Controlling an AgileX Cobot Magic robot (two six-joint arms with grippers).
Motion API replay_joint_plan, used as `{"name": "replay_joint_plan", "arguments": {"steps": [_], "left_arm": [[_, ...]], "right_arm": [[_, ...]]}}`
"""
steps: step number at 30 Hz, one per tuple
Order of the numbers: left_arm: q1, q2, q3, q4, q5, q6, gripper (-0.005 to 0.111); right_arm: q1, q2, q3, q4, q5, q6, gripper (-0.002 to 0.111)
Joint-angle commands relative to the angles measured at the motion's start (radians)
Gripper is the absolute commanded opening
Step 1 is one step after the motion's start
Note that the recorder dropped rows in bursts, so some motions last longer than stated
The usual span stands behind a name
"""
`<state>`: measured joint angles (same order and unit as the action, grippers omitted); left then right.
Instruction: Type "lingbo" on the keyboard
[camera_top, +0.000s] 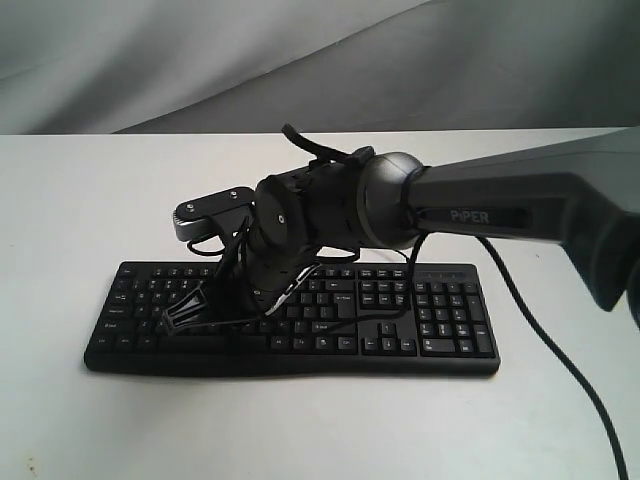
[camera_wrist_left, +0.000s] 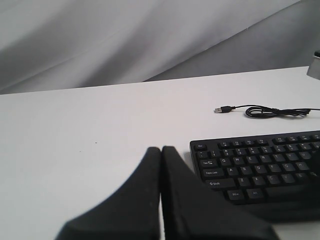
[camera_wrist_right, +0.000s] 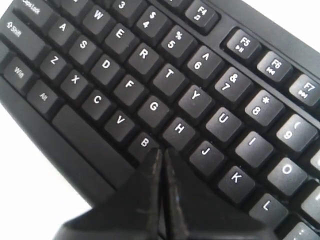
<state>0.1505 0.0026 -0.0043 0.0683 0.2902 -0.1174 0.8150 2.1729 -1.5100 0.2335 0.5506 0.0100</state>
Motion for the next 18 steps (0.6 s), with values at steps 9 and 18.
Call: {"name": "replay_joint_plan", "arguments": {"steps": [9,18], "left_arm": [[0.002,-0.003,0.004,-0.008,-0.005,-0.004,0.001],[0.002,-0.003,0.004,-0.008,-0.005,-0.004,0.001]], "right_arm": [[0.001,0.020,-0.004,0.005,-0.001,0.009,0.000],[0.001,0.022,-0.004,0.009,0.002,0.016,0.000]]}}
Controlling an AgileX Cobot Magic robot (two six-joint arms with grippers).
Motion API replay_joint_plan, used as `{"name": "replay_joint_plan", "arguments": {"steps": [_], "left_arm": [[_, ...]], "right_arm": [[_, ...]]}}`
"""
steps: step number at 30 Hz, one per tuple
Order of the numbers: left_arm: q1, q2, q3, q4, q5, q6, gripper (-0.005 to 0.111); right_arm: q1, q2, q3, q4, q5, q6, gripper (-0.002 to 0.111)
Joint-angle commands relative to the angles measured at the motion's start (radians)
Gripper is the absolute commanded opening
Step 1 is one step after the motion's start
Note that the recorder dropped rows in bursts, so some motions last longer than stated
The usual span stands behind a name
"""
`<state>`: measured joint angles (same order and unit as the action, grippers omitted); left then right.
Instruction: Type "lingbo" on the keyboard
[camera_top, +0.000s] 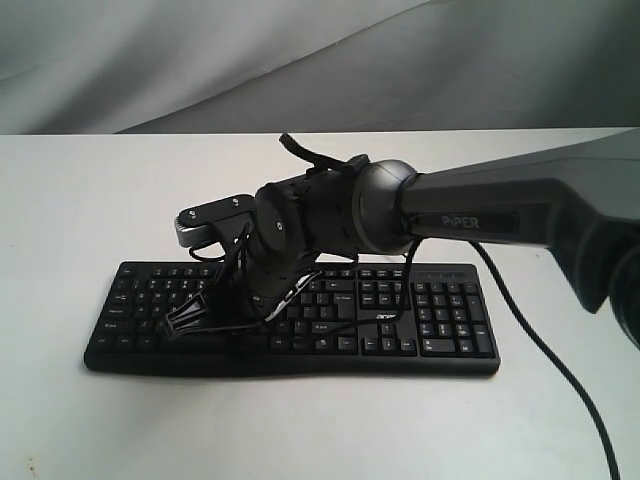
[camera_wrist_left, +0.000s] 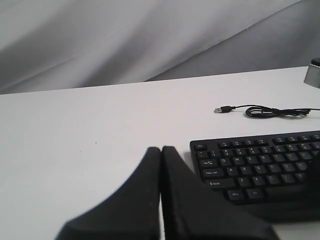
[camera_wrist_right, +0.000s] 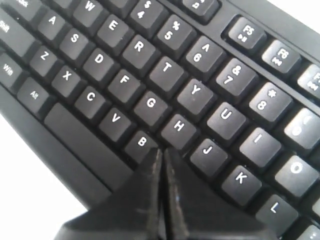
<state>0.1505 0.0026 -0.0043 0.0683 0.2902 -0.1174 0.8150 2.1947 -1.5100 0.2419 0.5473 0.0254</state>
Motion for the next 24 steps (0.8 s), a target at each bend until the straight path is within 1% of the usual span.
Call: {"name": "replay_joint_plan", "arguments": {"steps": [1,6,11,16,19,24], "left_arm": [[0.002,-0.003,0.004,-0.008,-0.005,-0.004,0.001],[0.002,-0.003,0.004,-0.008,-0.005,-0.004,0.001],[0.002,-0.003,0.004,-0.008,-0.005,-0.004,0.001],[0.002,-0.003,0.004,-0.008,-0.005,-0.004,0.001],[0.002,-0.003,0.004,-0.008,-0.005,-0.004,0.001],[0.002,-0.003,0.004,-0.008,-0.005,-0.004,0.001]], "right_arm": [[0.001,-0.004,-0.004,0.000,0.005,0.001,0.000],[0.001,-0.061,-0.004,-0.023,-0.047,-0.003,0.000],[0.001,-0.061,-0.004,-0.019,-0.108,-0.003,0.000],[0.001,-0.059,-0.004,-0.017,-0.129,-0.003,0.000],[0.001,-0.059,-0.004,-0.017,-0.126,-0.003,0.000],[0.002,-0.059,-0.080,-0.015,-0.036,-0.025,0.000]]}}
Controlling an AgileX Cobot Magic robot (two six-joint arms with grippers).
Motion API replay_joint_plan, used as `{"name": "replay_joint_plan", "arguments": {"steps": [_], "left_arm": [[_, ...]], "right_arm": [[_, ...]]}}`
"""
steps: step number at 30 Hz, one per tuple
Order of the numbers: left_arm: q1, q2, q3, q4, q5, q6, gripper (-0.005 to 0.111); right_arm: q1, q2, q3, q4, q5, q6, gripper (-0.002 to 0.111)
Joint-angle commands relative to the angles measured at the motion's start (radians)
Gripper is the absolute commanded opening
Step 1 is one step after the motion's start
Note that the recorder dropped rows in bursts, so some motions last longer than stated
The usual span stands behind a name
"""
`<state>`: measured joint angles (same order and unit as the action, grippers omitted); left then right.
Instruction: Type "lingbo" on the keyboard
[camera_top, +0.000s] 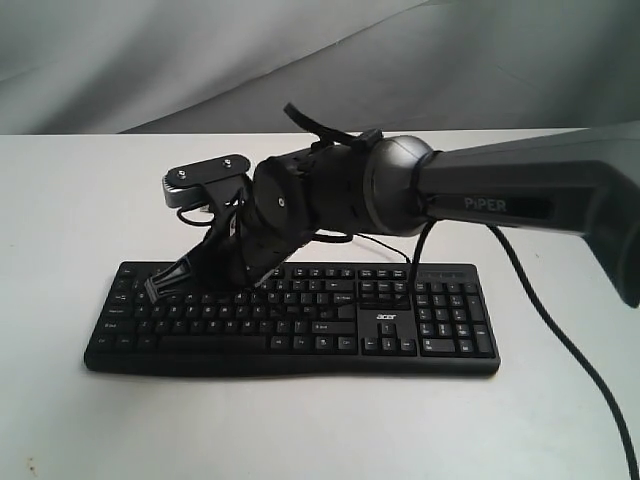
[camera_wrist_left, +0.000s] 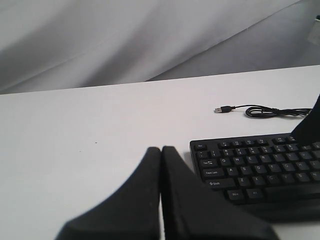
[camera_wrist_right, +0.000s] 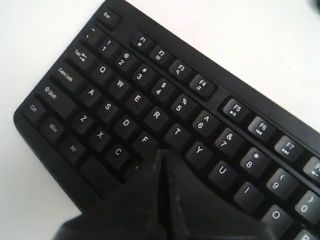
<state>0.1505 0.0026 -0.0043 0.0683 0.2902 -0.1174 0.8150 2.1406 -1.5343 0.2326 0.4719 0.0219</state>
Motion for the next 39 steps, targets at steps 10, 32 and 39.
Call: {"name": "replay_joint_plan", "arguments": {"steps": [10,32,39], "left_arm": [[0.002,-0.003,0.004,-0.008,-0.005,-0.004,0.001],[0.002,-0.003,0.004,-0.008,-0.005,-0.004,0.001],[0.002,-0.003,0.004,-0.008,-0.005,-0.004,0.001]], "right_arm": [[0.002,0.063,-0.074,0.011,0.076,-0.016,0.000],[0.003,0.113,-0.142,-0.004,0.114,-0.011,0.000],[-0.001,0.116,-0.142,-0.009,0.116,-0.008,0.000]]}}
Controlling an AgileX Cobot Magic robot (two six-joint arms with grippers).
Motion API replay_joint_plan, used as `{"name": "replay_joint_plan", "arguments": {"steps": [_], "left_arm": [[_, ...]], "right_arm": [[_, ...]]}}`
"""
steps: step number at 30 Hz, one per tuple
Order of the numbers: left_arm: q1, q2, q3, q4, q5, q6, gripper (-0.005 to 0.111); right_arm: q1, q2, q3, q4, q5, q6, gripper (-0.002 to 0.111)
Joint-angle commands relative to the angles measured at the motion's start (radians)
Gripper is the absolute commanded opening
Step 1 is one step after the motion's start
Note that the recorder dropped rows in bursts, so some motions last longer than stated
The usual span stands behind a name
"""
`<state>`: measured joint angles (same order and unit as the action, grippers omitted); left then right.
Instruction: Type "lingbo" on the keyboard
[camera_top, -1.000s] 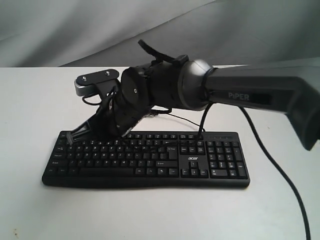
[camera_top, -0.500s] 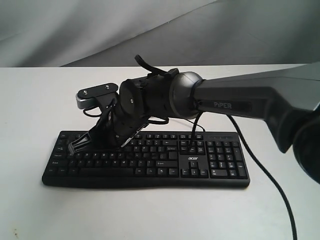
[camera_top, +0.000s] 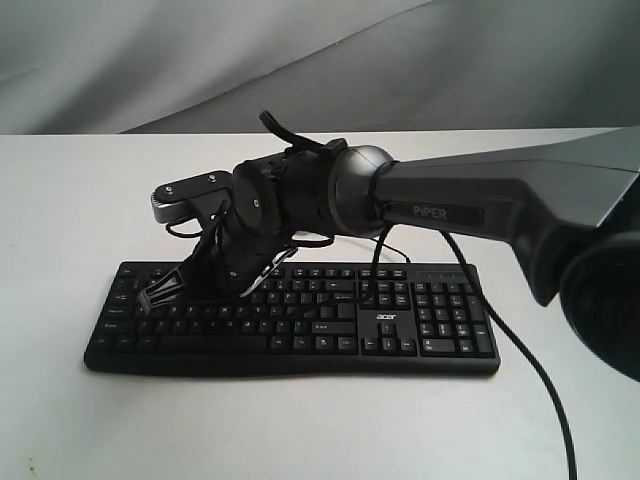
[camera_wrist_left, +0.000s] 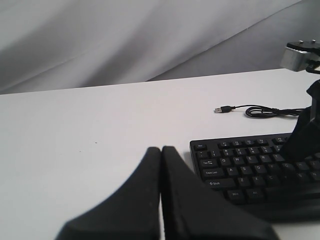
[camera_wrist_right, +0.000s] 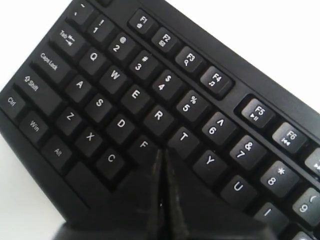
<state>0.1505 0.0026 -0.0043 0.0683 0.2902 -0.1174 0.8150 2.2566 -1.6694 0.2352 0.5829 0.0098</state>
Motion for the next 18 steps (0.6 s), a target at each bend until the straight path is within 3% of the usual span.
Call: {"name": "replay_joint_plan", "arguments": {"steps": [1,18], "left_arm": [[0.002,-0.003,0.004,-0.008,-0.005,-0.004,0.001],[0.002,-0.003,0.004,-0.008,-0.005,-0.004,0.001]], "right_arm": [[-0.001,0.000,-0.007,-0.012,0.003,0.004,0.000],[0.002,0.004,-0.007,-0.008,-0.013,-0.010,0.000]]}}
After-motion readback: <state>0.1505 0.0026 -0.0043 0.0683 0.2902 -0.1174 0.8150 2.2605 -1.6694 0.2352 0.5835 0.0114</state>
